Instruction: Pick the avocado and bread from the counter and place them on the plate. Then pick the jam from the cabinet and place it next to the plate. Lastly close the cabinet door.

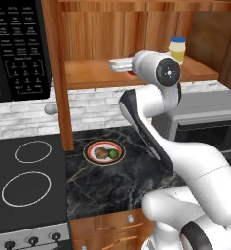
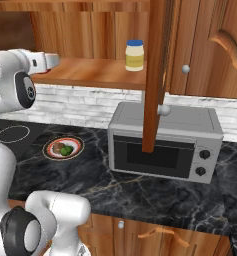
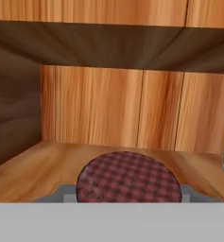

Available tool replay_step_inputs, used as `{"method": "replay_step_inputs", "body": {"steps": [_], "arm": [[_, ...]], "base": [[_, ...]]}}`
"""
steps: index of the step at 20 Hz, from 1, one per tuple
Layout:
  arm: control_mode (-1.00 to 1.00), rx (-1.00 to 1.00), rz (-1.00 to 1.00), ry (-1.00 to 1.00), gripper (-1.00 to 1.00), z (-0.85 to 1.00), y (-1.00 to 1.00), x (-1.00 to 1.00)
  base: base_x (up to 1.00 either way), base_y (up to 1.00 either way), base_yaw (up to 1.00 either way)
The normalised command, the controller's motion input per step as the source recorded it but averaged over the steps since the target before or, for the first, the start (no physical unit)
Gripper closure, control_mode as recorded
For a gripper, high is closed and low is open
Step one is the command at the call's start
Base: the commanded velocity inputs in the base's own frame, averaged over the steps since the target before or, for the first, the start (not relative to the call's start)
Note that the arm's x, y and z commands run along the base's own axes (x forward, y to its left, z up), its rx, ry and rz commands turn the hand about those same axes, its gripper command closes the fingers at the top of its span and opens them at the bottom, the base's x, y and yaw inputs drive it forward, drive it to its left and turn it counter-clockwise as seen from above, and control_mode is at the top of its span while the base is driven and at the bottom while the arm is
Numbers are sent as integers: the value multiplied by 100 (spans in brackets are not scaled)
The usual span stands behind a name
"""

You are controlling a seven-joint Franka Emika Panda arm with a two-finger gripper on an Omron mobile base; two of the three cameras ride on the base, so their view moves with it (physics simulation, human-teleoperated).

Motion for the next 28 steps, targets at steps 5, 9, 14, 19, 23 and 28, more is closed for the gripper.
{"method": "replay_step_inputs", "body": {"steps": [5, 9, 14, 19, 23, 28], "arm": [[-100, 0, 6, 4, 100, -2, 0, -77], [-100, 0, 22, 7, 100, -6, 0, -57], [-100, 0, 25, 3, 100, -17, 0, -34], [-100, -1, 19, 8, 100, -38, 0, -1], [-100, -5, 15, 8, 100, -46, 0, 0], [-100, -5, 17, 5, 100, -50, 0, 2]], "base": [[0, 0, 0], [0, 0, 0], [0, 0, 0], [0, 0, 0], [0, 0, 0], [0, 0, 0]]}}
